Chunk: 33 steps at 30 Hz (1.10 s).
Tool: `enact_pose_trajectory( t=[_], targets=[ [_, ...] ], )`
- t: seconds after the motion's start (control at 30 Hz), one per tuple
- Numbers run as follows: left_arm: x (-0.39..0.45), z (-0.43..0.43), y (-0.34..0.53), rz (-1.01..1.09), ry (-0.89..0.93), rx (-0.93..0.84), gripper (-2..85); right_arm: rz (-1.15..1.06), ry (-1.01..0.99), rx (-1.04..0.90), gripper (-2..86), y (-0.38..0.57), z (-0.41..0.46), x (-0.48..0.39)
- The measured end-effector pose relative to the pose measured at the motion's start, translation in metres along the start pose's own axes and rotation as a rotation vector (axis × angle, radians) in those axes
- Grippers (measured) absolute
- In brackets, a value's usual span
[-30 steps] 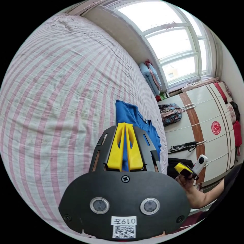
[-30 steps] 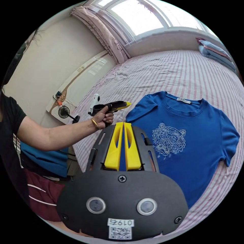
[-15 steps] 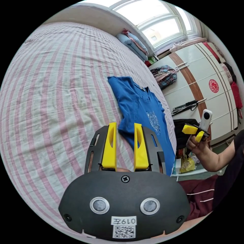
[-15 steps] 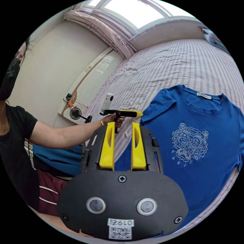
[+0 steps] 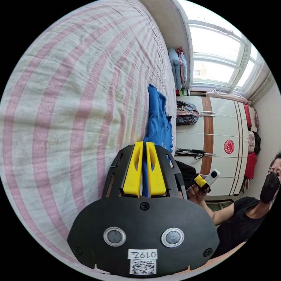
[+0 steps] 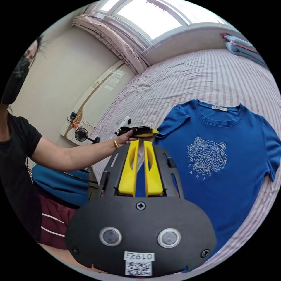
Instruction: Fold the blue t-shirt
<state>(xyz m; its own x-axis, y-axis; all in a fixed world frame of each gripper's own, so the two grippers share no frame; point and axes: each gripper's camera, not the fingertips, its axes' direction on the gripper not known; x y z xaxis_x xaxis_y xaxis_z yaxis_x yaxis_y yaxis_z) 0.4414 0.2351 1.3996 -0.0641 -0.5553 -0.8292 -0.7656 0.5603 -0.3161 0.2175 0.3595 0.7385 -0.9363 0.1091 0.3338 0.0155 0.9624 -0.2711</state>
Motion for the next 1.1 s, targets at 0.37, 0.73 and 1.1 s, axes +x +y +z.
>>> enact_pose_trajectory(
  t=[0.37,0.73,1.1],
  targets=[
    [0.182,0.057,0.027,0.469,-0.253,-0.059,1.5,0.178,0.135,0.118,-0.2,0.055,-0.158,0.045],
    [0.379,0.349,-0.044,0.653,-0.270,-0.322,5.4,0.754,0.220,0.469,5.5,0.186,-0.312,0.218],
    [0.516,0.548,-0.163,0.930,-0.302,-0.557,6.7,0.993,0.060,0.676,7.6,0.237,-0.335,0.264]
  ],
)
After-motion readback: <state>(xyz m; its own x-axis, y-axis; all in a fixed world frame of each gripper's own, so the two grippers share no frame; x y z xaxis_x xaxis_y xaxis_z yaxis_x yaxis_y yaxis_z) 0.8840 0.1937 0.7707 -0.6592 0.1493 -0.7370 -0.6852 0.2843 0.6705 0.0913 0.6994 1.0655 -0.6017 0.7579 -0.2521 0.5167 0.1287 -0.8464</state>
